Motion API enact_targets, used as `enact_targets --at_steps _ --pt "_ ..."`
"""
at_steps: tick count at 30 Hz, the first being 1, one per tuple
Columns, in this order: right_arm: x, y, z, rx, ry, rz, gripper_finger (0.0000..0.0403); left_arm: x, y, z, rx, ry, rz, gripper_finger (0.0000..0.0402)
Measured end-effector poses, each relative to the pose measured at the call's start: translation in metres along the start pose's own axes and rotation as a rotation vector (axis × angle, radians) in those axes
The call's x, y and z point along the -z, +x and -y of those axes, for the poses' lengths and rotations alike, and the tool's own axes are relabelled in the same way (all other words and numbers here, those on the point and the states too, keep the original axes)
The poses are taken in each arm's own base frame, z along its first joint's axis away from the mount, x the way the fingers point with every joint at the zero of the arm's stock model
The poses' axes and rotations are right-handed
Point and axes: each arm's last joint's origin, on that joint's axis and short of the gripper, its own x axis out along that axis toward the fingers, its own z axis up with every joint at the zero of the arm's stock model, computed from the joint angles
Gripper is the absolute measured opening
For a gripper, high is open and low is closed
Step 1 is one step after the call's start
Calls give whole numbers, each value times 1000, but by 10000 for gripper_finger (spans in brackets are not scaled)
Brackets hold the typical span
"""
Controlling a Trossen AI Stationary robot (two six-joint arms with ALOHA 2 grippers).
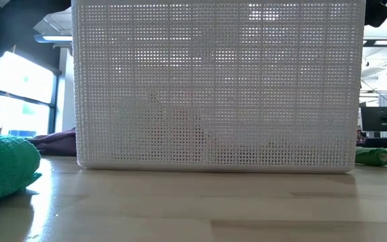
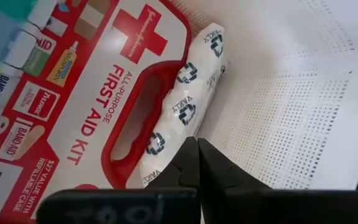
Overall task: Pick & place medical supplies in basket/bin
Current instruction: Put the white medicine bottle into the white bin
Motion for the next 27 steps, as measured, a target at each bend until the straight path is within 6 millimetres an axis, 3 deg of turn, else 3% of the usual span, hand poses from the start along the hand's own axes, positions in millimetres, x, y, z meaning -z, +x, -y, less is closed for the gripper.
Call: enact_targets --at_steps 8,11,17,21,27 --pt "0 0 0 -7 5 3 265 -1 0 0 4 16 11 98" --pt "0 0 -1 -32 65 -6 265 -1 -10 0 12 17 34 109" --pt "14 11 -2 30 229 -290 255 2 -53 16 47 81 203 92" --pt "14 21 -9 -48 173 -439 253 7 -88 27 52 163 355 71" --pt "11 37 -21 -64 73 -528 263 26 -141 36 -21 240 526 38"
